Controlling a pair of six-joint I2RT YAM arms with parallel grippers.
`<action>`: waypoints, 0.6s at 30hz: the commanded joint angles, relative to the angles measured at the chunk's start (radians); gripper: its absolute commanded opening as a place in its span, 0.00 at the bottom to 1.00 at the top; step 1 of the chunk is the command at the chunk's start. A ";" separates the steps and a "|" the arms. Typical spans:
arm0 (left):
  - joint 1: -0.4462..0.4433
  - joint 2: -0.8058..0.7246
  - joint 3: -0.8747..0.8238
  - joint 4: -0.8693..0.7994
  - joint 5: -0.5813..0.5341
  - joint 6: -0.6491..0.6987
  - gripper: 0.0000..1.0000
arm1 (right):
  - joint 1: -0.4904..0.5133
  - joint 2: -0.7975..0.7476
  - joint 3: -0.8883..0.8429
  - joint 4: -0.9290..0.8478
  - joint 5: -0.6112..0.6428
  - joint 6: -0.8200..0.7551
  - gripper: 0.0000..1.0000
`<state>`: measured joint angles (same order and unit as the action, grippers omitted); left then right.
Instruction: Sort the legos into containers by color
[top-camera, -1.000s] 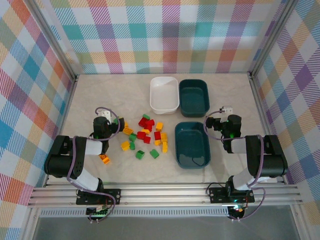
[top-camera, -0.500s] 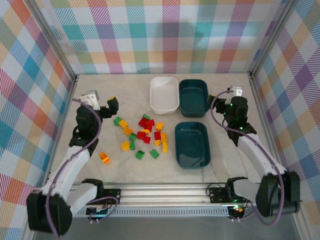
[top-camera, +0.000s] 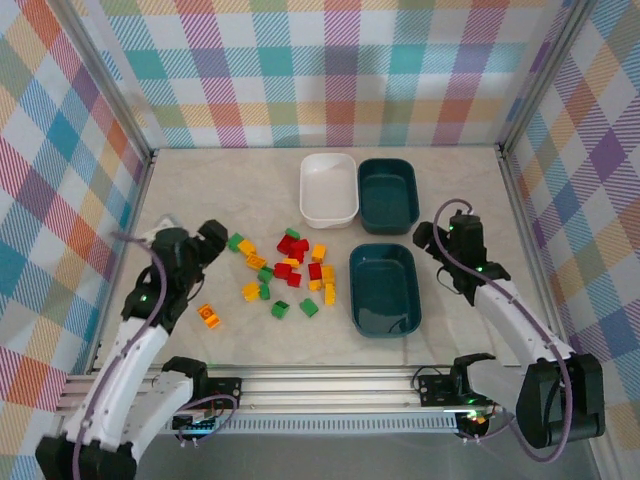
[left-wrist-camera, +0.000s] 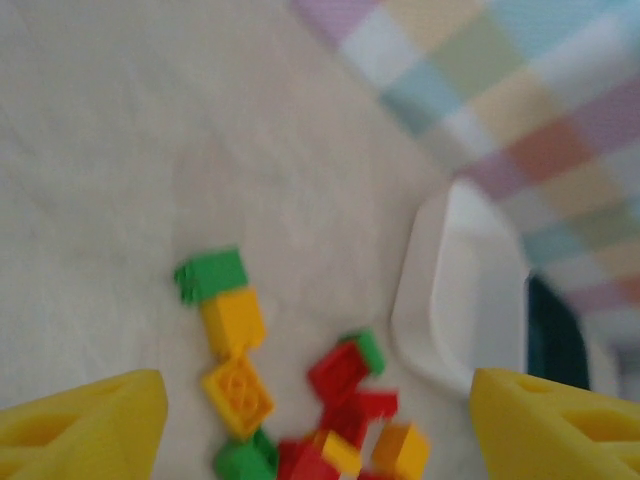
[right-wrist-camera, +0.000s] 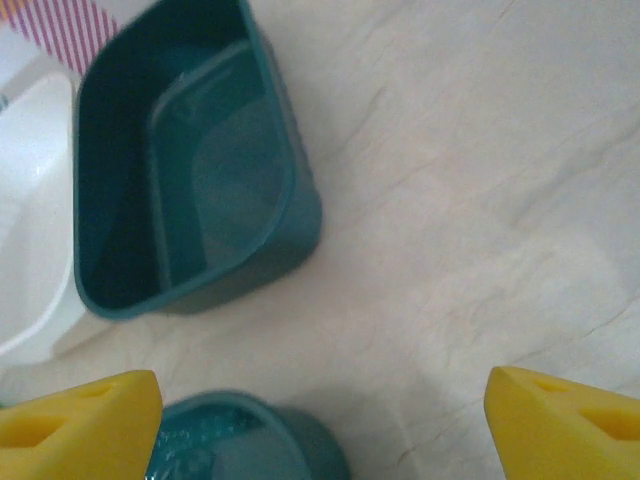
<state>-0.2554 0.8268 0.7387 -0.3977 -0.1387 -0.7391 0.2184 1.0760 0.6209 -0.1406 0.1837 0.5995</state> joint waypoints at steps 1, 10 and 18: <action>-0.201 0.155 0.120 -0.165 0.020 0.064 0.77 | 0.073 0.032 -0.029 -0.017 0.107 0.038 0.84; -0.700 0.751 0.471 -0.221 0.011 0.081 0.71 | 0.073 0.028 -0.028 -0.054 0.201 0.064 0.86; -0.798 1.044 0.646 -0.253 0.001 0.019 0.66 | 0.073 0.014 -0.029 -0.057 0.212 0.059 0.86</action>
<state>-1.0485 1.8652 1.3605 -0.5961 -0.1387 -0.6888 0.2913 1.1133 0.5991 -0.1844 0.3664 0.6483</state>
